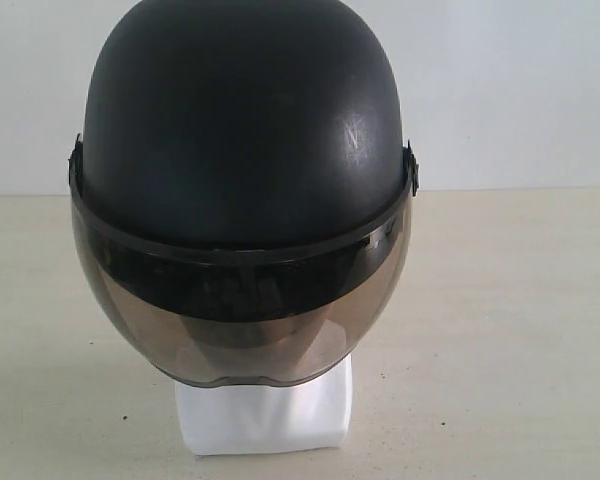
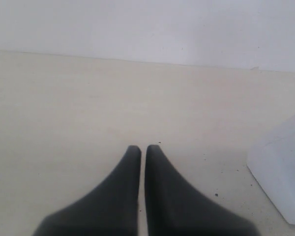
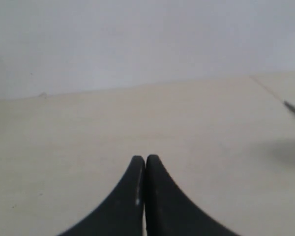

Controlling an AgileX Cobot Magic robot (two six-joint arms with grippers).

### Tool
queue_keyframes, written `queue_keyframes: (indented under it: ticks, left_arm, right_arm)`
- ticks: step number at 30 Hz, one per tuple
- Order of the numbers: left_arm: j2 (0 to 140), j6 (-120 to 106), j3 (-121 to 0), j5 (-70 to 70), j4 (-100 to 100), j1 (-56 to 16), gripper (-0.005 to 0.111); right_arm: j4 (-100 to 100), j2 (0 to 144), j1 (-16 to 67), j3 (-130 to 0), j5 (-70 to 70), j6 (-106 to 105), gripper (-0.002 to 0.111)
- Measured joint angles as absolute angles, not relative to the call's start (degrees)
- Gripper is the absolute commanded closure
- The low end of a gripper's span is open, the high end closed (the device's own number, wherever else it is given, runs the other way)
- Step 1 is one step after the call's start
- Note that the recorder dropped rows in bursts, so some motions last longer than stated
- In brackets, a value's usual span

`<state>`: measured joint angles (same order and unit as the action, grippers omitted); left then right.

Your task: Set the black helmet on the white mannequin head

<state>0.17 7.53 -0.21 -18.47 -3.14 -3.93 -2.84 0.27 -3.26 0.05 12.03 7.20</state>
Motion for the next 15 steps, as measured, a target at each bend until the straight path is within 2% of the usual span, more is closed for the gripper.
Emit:
queue_keyframes:
  ticks: [4,15]
  left_arm:
    - [0.17,7.53,-0.21,-18.47,-3.14,-3.93,0.102]
    - [0.17,7.53,-0.21,-18.47,-3.14,-3.93,0.102]
  right_arm:
    - [-2.99,0.27,-3.26,0.05,9.31,3.71,0.109]
    - [-2.99,0.27,-3.26,0.05,20.31,3.19,0.109]
